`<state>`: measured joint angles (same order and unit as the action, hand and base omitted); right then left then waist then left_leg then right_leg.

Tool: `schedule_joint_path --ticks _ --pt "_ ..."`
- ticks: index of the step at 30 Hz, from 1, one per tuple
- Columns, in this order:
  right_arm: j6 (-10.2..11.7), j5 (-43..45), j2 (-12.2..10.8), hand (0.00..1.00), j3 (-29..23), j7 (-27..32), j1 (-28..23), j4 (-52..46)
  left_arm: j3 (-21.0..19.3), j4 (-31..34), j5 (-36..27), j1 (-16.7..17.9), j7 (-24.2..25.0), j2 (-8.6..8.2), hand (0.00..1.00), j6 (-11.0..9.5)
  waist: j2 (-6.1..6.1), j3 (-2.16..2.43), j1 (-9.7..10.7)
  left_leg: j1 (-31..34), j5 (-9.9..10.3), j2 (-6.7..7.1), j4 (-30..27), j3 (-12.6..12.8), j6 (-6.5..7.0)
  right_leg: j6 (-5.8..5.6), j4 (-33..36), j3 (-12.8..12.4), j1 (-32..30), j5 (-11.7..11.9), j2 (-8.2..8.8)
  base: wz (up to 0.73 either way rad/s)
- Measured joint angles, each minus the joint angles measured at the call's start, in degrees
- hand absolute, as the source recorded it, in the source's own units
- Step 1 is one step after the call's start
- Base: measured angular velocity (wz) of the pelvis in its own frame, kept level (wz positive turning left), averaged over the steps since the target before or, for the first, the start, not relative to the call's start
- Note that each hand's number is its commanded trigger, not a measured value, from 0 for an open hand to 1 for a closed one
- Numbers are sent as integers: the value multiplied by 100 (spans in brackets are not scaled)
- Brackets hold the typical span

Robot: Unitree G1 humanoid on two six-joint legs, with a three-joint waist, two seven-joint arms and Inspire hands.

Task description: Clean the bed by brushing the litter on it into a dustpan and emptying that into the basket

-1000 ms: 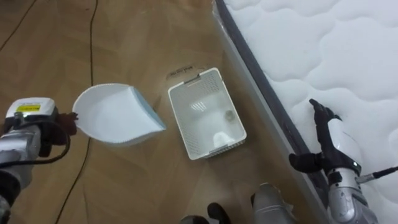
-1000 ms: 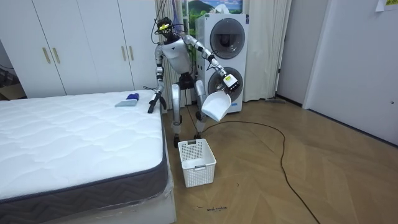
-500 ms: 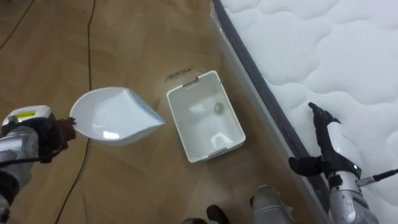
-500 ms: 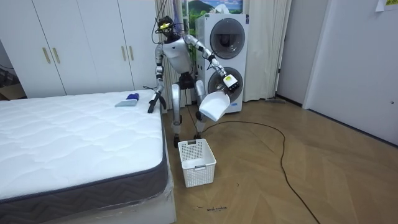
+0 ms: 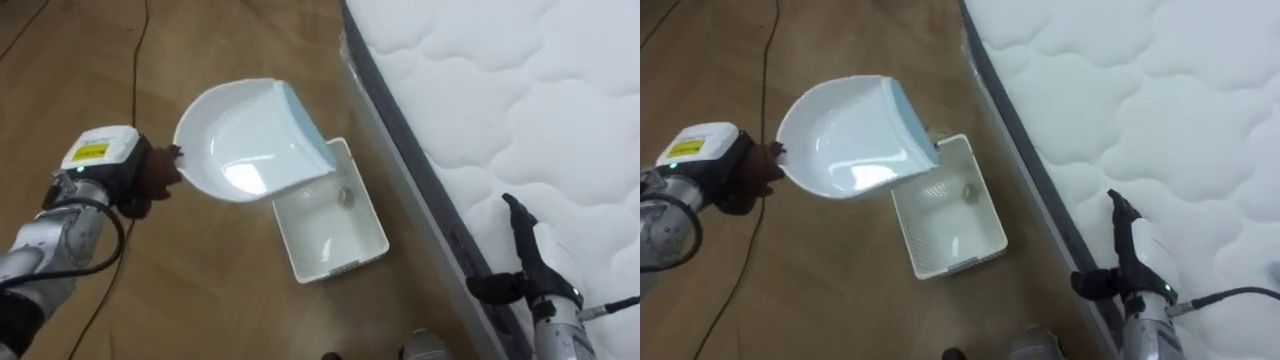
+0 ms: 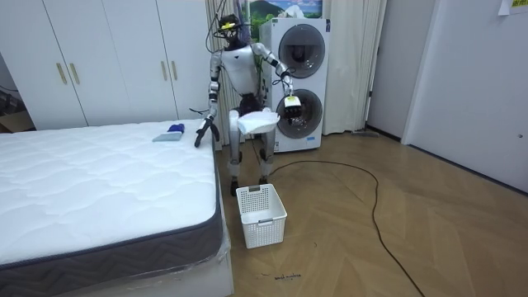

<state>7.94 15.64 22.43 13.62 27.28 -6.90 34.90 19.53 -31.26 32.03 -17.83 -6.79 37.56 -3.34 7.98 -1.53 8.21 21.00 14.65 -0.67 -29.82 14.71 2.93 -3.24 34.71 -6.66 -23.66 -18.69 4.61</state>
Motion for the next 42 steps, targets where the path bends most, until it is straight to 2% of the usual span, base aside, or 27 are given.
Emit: schedule_joint_path --ticks 2,6,7,8,9,10,12,13,14,15,16,17,18,19,20,24,28,31,33,34,35,36,38,39,40,41,42 --pt "-28 -75 -8 0 -136 1 -221 -112 -232 351 -225 265 -54 -5 100 -84 -41 39 -47 -210 22 -39 137 2 -33 -18 -258 -82 247 115 -77 -40" --pt "-57 -219 -57 0 -411 9 -608 -272 -387 719 -383 581 -64 -21 100 -89 -165 103 -58 -717 61 -120 449 107 -45 -34 -730 -78 660 386 -166 -35" --pt "-58 -208 -56 0 -438 8 -603 -285 -434 738 -414 644 -97 -47 100 -90 -175 99 -86 -777 95 -162 457 186 -48 -33 -744 -35 664 434 -183 -92" --pt "-61 -216 -58 0 -498 3 -590 -376 -627 769 -429 826 -164 -182 100 -89 -191 103 -221 -936 136 -230 504 399 -55 6 -797 160 663 546 -182 -146" --pt "-54 -213 -71 0 -522 -1 -585 -465 -843 793 -429 1058 -178 -367 100 -83 -209 96 -404 -1182 178 -295 596 579 -85 100 -827 582 665 712 -146 -166" --pt "-45 -202 -91 0 -522 -17 -582 -480 -954 836 -428 1212 -196 -440 100 -80 -226 97 -449 -1302 203 -290 652 581 -99 171 -830 865 679 770 -110 -190" --pt "-28 -204 -134 0 -533 -67 -483 -550 -1259 1018 -416 1750 -364 -767 100 -79 -290 90 -605 -1727 296 -290 839 613 -119 418 -786 1765 786 930 61 -177" --pt "-27 -211 -147 0 -534 -72 -479 -550 -1283 1068 -426 1839 -400 -838 100 -77 -327 82 -615 -1789 321 -287 873 675 -124 471 -789 1986 791 962 126 -145" --pt "-32 -224 -178 0 -534 -90 -496 -550 -1302 1226 -432 1970 -421 -937 100 -71 -372 90 -623 -1869 349 -321 900 909 -128 568 -809 2341 784 1031 230 -116" --pt "-38 -231 -223 0 -534 -191 -502 -549 -1301 1394 -429 2063 -423 -980 100 -73 -441 77 -626 -1893 376 -392 913 1168 -122 630 -848 2535 759 1114 230 -104" --pt "-39 -233 -245 0 -533 -252 -511 -546 -1298 1448 -429 2095 -423 -1010 100 -76 -463 82 -594 -1902 383 -444 920 1289 -122 644 -896 2600 768 1168 225 -98" --pt "-35 -229 -283 0 -531 -342 -551 -546 -1299 1477 -435 2156 -434 -1085 100 -81 -520 99 -585 -1987 382 -508 973 1568 -143 681 -853 2690 786 1188 232 -106" --pt "-35 -235 -294 0 -532 -385 -590 -547 -1325 1477 -443 2253 -446 -1213 100 -74 -535 116 -597 -2117 389 -563 1013 1813 -191 629 -668 2709 840 1072 229 -106" --pt "-35 -240 -294 0 -534 -389 -612 -546 -1325 1476 -444 2275 -445 -1263 100 -74 -545 114 -589 -2165 403 -578 1018 1878 -215 585 -624 2681 894 993 229 -86" --pt "-29 -312 -303 0 -532 -409 -657 -547 -1325 1475 -502 2286 -444 -1354 100 -82 -597 107 -551 -2259 422 -586 1027 1990 -256 549 -634 2508 978 876 187 -50" --pt "66 -430 -389 0 -538 -412 -770 -580 -1324 1475 -892 2311 -481 -1628 100 -89 -623 134 -507 -2395 453 -666 1024 1978 -361 700 -999 2251 1097 911 -122 -37" --pt "237 -458 -476 0 -593 -414 -866 -589 -1324 1475 -930 2363 -557 -1780 100 -88 -654 141 -450 -2466 485 -756 821 1998 -432 740 -974 2147 1077 851 -239 -30" --pt "250 -524 -529 0 -590 -437 -910 -568 -1325 1472 -1217 2477 -633 -1881 100 -87 -698 134 -532 -2432 481 -905 86 1923 -430 819 -865 1843 1127 704 -403 -67" --pt "250 -623 -529 0 -587 -464 -998 -496 -1320 1427 -1280 2625 -666 -1904 100 -90 -671 123 -536 -2432 390 -1046 -597 1427 -472 917 -838 1435 1354 595 -600 -85" --pt "248 -649 -529 0 -582 -483 -1026 -495 -1320 1393 -1314 2650 -683 -1903 100 -94 -690 111 -543 -2401 315 -1035 -784 1261 -465 926 -806 1272 1394 561 -662 -98" --pt "240 -666 -522 0 -578 -522 -1031 -480 -1329 1316 -1409 2748 -739 -1924 100 -111 -755 66 -604 -2298 150 -940 -1025 855 -427 965 -776 912 1502 535 -770 -117" --pt "240 -662 -520 0 -628 -518 -1022 -473 -1333 1314 -1456 2862 -740 -1965 100 -126 -717 94 -623 -2140 254 -776 -972 383 -402 989 -803 607 1516 551 -874 -121" --pt "240 -660 -532 0 -644 -521 -997 -396 -1333 1318 -1455 2882 -736 -2000 100 -150 -724 84 -640 -1738 404 -627 -830 -30 -433 962 -786 287 1488 591 -948 -110" --pt "237 -657 -530 0 -643 -533 -1009 -362 -1333 1318 -1457 2883 -740 -2040 100 -196 -725 84 -671 -1497 404 -548 -552 -283 -435 965 -771 121 1489 599 -977 -106" --pt "235 -660 -525 0 -647 -537 -1029 -363 -1333 1318 -1455 2894 -751 -2065 100 -220 -711 92 -693 -1424 382 -500 -333 -449 -470 964 -771 20 1495 600 -1005 -112" --pt "235 -660 -529 0 -649 -557 -1055 -362 -1341 1317 -1456 2953 -782 -2084 100 -301 -688 107 -712 -1329 294 -394 175 -839 -521 943 -747 -202 1514 592 -1074 -112" --pt "232 -655 -531 0 -648 -590 -1089 -363 -1379 1317 -1456 3024 -786 -2101 100 -367 -690 107 -723 -1288 29 -296 499 -1185 -628 897 -664 -441 1518 526 -1129 -111"
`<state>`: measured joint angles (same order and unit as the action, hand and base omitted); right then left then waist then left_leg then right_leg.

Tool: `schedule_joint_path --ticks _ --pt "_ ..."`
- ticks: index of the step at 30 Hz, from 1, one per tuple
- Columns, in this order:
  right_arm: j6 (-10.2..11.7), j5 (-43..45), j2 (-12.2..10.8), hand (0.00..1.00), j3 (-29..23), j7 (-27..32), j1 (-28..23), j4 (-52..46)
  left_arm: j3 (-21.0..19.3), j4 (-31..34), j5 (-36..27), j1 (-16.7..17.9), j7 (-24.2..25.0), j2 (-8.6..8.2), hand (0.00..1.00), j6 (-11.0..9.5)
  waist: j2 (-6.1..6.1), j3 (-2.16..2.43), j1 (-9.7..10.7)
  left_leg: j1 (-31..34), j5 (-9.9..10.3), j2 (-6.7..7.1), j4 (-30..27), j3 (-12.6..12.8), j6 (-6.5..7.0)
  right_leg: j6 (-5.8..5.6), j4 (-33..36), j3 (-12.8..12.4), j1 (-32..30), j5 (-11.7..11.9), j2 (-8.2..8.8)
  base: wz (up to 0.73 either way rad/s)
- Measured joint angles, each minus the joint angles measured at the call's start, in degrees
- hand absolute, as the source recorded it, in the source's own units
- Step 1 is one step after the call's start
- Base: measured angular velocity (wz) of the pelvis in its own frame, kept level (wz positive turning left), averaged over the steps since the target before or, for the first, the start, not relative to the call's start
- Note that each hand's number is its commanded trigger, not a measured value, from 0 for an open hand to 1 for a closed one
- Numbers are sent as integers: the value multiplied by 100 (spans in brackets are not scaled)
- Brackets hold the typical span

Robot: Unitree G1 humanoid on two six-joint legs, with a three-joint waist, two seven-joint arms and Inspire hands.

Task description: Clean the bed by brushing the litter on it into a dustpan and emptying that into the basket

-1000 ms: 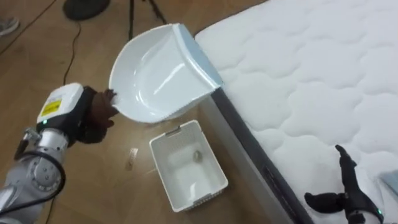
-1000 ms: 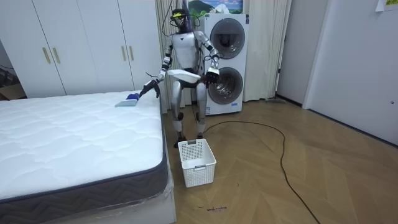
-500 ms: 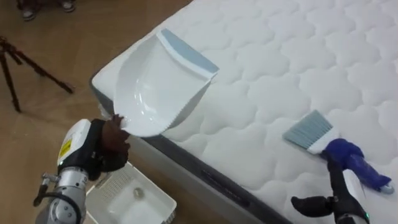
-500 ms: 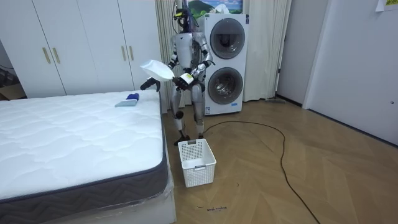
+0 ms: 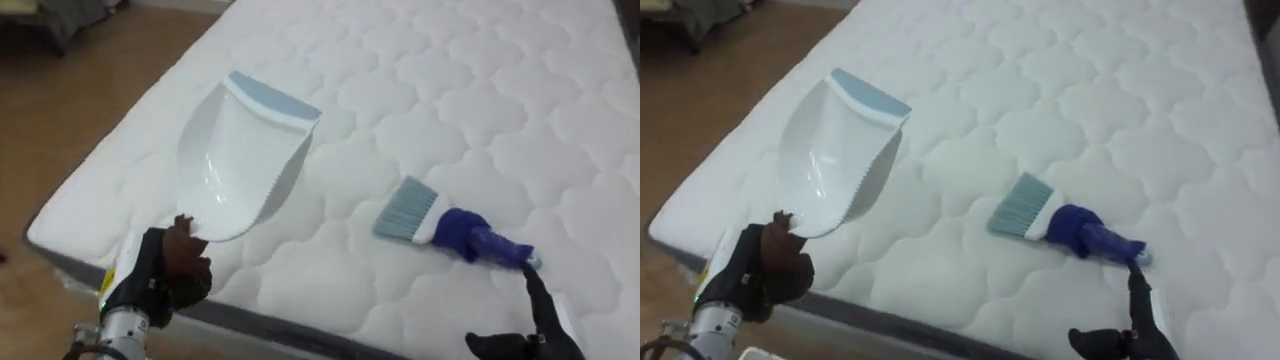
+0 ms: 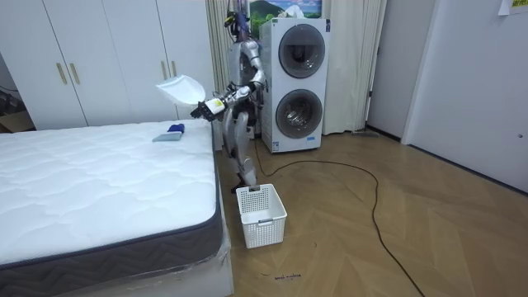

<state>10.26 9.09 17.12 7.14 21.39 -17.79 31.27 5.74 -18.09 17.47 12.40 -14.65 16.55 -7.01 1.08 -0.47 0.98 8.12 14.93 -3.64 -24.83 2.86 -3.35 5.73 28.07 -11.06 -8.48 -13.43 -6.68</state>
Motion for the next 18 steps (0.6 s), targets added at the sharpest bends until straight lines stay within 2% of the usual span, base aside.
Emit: schedule_joint_path --ticks 1,2,4,5,7,10,11,12,15,16,17,18 --pt "-6 7 10 0 -1 -29 -27 -15 -14 0 -2 58 -9 -18 100 -10 19 26 -22 -16 -198 45 66 -123 22 -34 41 -96 11 -39 -30 -111" --pt "-28 24 -11 0 5 -84 -39 -12 -56 -5 -7 169 -14 -19 100 -14 21 98 -29 -204 -152 139 176 -228 103 -85 76 -273 38 -96 -39 -103" --pt "-27 65 -45 0 -6 -158 -48 19 -123 -8 -7 199 -13 -22 100 -12 -46 56 14 -465 -121 247 391 -224 151 -129 -54 -298 162 -99 -9 -72" --pt "-28 150 -110 0 -85 -168 -109 76 -127 -9 7 200 -13 -24 100 -16 -86 51 46 -583 -111 261 491 -205 170 -144 -172 -321 265 -86 14 -30" --pt "-35 297 -172 0 -214 -173 -138 229 -126 -83 14 215 -10 -29 100 -28 -81 45 47 -729 -88 277 618 -205 210 -157 -322 -400 391 -79 31 -26" --pt "-35 416 -180 0 -403 -231 -152 308 -125 -179 9 244 31 -30 100 -24 -28 21 57 -870 -60 287 682 -192 259 -173 -553 -442 569 -68 56 -10" --pt "-35 512 -181 0 -444 -238 -144 342 -127 -178 8 242 39 -29 100 -24 -27 27 60 -879 -53 299 717 -179 273 -174 -602 -389 576 -69 80 0" --pt "-35 604 -182 0 -461 -245 -126 347 -131 -177 1 240 39 -29 100 -24 1 13 65 -874 -47 307 729 -176 282 -175 -660 -281 587 -69 149 0" --pt "-35 683 -237 0 -445 -247 -113 403 -132 -178 -30 231 49 -36 98 -24 84 -2 73 -890 -47 328 750 -162 282 -177 -755 -282 626 -70 182 -4" --pt "-36 682 -253 0 -436 -254 -113 410 -132 -177 -55 230 50 -36 82 -24 99 5 66 -894 -47 330 750 -159 282 -177 -751 -280 626 -70 185 -12" --pt "-37 678 -268 0 -404 -274 -102 411 -131 -180 -144 230 58 -35 46 -24 121 17 62 -918 -47 331 758 -144 282 -177 -742 -272 644 -70 193 -16" --pt "-38 680 -273 0 -372 -298 -69 420 -131 -197 -245 229 62 -35 0 -24 133 17 62 -966 -47 325 773 -117 282 -177 -739 -216 663 -70 198 -19"
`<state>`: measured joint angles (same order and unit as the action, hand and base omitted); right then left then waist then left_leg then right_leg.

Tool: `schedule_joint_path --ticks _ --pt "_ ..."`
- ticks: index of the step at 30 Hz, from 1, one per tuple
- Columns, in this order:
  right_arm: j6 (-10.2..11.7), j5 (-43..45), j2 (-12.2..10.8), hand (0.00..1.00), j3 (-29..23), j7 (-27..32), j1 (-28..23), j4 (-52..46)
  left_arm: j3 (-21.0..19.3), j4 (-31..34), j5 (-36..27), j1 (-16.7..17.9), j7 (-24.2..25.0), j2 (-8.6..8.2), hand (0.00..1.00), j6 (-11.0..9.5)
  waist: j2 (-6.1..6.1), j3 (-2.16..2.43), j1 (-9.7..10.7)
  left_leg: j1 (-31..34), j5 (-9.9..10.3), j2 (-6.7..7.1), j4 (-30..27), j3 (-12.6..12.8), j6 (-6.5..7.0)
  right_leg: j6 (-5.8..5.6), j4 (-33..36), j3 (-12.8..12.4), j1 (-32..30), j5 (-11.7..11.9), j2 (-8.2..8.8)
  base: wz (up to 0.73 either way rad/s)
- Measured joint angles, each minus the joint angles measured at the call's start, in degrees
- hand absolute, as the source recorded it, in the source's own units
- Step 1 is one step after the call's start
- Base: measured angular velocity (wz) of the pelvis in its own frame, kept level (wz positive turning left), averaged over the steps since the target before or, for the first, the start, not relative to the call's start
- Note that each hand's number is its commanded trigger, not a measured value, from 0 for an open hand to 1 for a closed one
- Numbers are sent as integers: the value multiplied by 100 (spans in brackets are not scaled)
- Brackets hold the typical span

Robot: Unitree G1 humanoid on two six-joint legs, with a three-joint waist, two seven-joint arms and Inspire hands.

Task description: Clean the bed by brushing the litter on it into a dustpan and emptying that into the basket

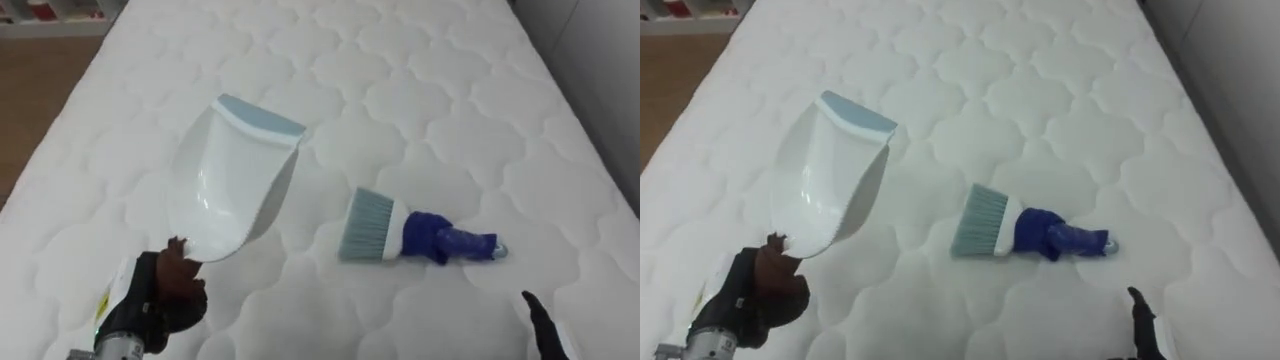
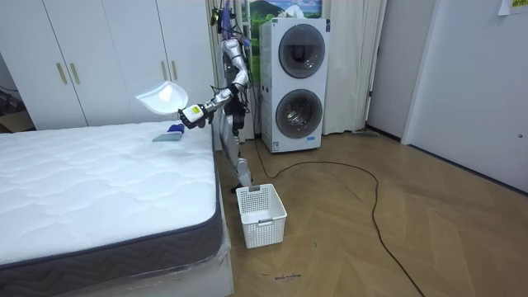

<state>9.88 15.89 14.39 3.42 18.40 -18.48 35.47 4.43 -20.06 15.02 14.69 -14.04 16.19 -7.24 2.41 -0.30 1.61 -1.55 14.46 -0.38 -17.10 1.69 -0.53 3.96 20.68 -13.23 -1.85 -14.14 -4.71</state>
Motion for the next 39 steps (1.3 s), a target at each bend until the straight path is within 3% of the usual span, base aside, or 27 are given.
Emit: schedule_joint_path --ticks 4,6,11,14,20,25,27,33,39 --pt "-27 5 -33 0 45 -91 184 254 15 -233 -186 -3 69 -2 0 -2 -13 -10 -9 -220 0 -26 141 116 0 2 -23 356 69 -1 47 -34" --pt "-97 -8 -34 0 32 -146 225 268 15 -489 -197 -5 123 -8 0 -1 -21 -14 -30 -299 0 -45 280 317 0 23 -116 521 55 -13 86 -35" --pt "-131 -4 -41 0 36 -304 222 588 13 -672 -198 -2 318 -4 0 13 -150 -26 -44 -313 0 -40 389 341 1 10 -180 553 -14 -2 93 -10" --pt "-132 15 -102 0 38 -333 336 1146 15 -1092 -201 -29 474 -6 0 11 -254 18 -53 -384 -2 -44 455 407 2 2 -207 570 20 3 67 -7" --pt "-382 150 -114 0 -23 -482 374 1887 -189 -2259 -193 29 813 -214 0 209 -264 25 -51 -595 -1 -100 525 462 1 -3 -624 909 384 136 125 -5" --pt "-623 464 -115 0 -28 -493 464 2403 -212 -3042 -180 53 830 -223 0 430 -255 36 -46 -633 -1 -105 599 449 1 -5 -691 1074 422 141 123 3" --pt "-819 610 -116 0 -38 -583 565 2718 -436 -3418 32 149 829 -244 0 582 -268 33 -72 -751 -1 -110 644 449 1 -5 -722 1081 523 141 115 -2" --pt "-1217 691 -126 0 -89 -946 547 2935 -668 -3576 96 311 862 -379 0 1032 -292 26 -141 -936 -1 -103 645 443 1 -4 -810 1133 758 141 168 1" --pt "-1494 776 -213 0 -256 -1285 557 2997 -894 -3738 98 230 1076 -511 0 1217 -299 34 -187 -977 -1 -110 644 426 1 -4 -768 1174 796 141 168 3"
